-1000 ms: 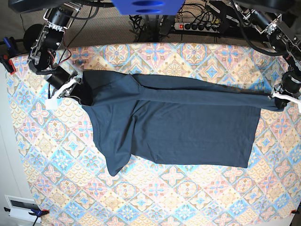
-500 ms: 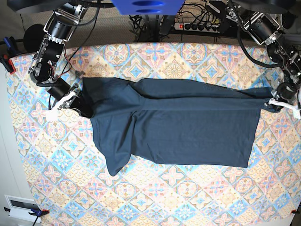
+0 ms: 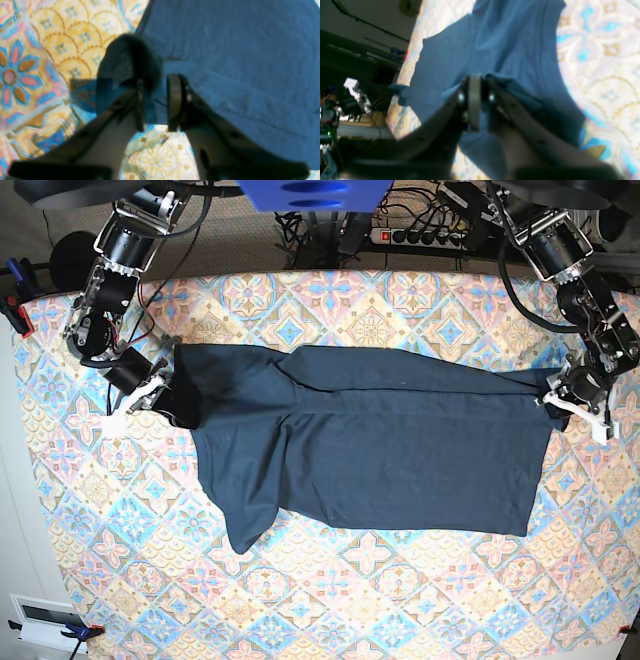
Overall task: Layout the t-shirt on the table in an organized manner, then fold the t-shirt properly
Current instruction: 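Lower the held shirt edge with both grippers, folding it over the body, then regrasp the folded edge corner with the right gripper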
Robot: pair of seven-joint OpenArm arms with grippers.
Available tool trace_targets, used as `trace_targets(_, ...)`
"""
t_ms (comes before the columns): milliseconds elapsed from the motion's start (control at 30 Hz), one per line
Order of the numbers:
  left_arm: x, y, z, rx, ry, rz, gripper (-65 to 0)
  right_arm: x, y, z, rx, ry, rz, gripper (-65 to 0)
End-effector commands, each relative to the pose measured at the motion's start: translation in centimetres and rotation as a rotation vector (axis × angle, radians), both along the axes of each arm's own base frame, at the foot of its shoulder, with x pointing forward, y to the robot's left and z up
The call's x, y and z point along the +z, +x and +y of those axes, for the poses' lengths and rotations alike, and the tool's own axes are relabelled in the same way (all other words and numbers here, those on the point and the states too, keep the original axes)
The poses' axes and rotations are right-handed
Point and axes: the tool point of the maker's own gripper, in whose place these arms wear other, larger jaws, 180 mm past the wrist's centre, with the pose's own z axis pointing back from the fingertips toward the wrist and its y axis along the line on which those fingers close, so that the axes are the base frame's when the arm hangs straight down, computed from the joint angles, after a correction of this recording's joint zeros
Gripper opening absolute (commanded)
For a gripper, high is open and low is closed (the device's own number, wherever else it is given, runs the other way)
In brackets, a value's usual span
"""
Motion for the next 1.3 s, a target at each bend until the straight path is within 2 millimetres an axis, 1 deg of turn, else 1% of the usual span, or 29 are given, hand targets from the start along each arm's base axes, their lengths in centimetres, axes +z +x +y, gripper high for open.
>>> trace_targets(0, 1.4, 0.5, 1.0, 0.002, 0.033, -0.034, -48.0, 2.7, 1.1, -0.9, -0.016, -0.012, -0.092, -51.8)
trace_targets(67, 1.5, 0.4, 1.1, -0.002, 0.036, -0.031, -45.5, 2.7, 0.3, -0.8, -0.009, -0.03, -0.092, -47.4)
trace_targets(133, 1.5, 0.4, 1.0, -0.005, 0.036, -0.03, -43.1, 2.7, -0.4, -0.7, -0.001, -0.047, -0.091, -46.3)
trace_targets(167, 1.2, 0.1, 1.0, -0.006, 0.03, -0.024, -42.3, 2.7, -0.8, -0.6, 0.006, -0.057, -0.088, -46.3)
trace_targets(200, 0.8, -0.6, 0.8, -0.011, 0.017, -0.014, -41.6, 2.5, -1.3, -0.6, 0.01, -0.065, -0.081, -46.3)
trace_targets(267, 1.1, -1.6, 1.2, -0.027, 0.014, -0.014, -40.5, 2.3, -2.6, -0.5, 0.016, -0.084, -0.07, -46.3)
trace_targets(367, 0.3, -3.2, 1.1, -0.028, -0.023, 0.004, -40.3, 1.8, -4.5, -0.4, 0.027, -0.105, -0.046, -46.3)
trace_targets(467, 0.0, -4.6, 2.6, 0.028, -0.026, 0.008, -40.3, 1.4, -6.1, -0.1, 0.04, -0.123, -0.025, -46.3)
trace_targets(567, -1.4, -5.6, 3.5, 0.08, -0.067, 0.035, -40.3, 1.1, -6.8, 0.1, 0.049, -0.128, -0.012, -46.3)
trace_targets(633, -1.8, -4.9, 3.7, 0.099, -0.083, 0.012, -40.3, 1.0, -6.8, 0.1, 0.051, -0.128, -0.01, -46.3)
trace_targets(733, -3.4, -4.5, 3.6, 0.121, -0.13, 0.028, -40.3, 1.1, -6.8, 0.1, 0.05, -0.128, -0.01, -46.3)
trace_targets(800, -4.0, -4.4, 3.5, 0.13, -0.15, 0.036, -40.3, 1.0, -6.9, 0.0, 0.047, -0.129, -0.008, -46.3)
trace_targets(900, -5.0, -4.0, 2.6, 0.142, -0.196, 0.039, -40.3, 0.5, -7.5, 0.0, 0.048, -0.128, 0.011, -46.3)
trace_targets(1000, -5.3, -3.5, 2.2, 0.144, -0.215, 0.035, -40.4, 0.5, -7.6, 0.0, 0.048, -0.127, 0.011, -46.3)
trace_targets(1067, -5.7, -3.1, 1.4, 0.147, -0.244, 0.031, -40.5, 0.2, -8.0, 0.0, 0.049, -0.127, 0.024, -46.3)
trace_targets(1133, -5.8, -2.9, 1.1, 0.146, -0.258, 0.033, -40.8, 0.1, -8.2, 0.0, 0.049, -0.126, 0.03, -46.3)
trace_targets(1167, -5.8, -2.9, 0.9, 0.143, -0.262, 0.029, -41.8, -0.2, -8.6, 0.0, 0.05, -0.126, 0.04, -46.3)
trace_targets(1200, -5.8, -2.8, 0.9, 0.142, -0.263, 0.028, -44.2, -0.4, -9.0, 0.0, 0.051, -0.126, 0.053, -46.3)
trace_targets(1233, -5.8, -2.8, 0.9, 0.142, -0.262, 0.026, -47.6, -0.6, -9.2, 0.0, 0.053, -0.125, 0.059, -46.3)
trace_targets(1267, -5.8, -2.8, 0.9, 0.143, -0.262, 0.025, -52.4, -0.7, -9.5, 0.1, 0.054, -0.125, 0.065, -46.3)
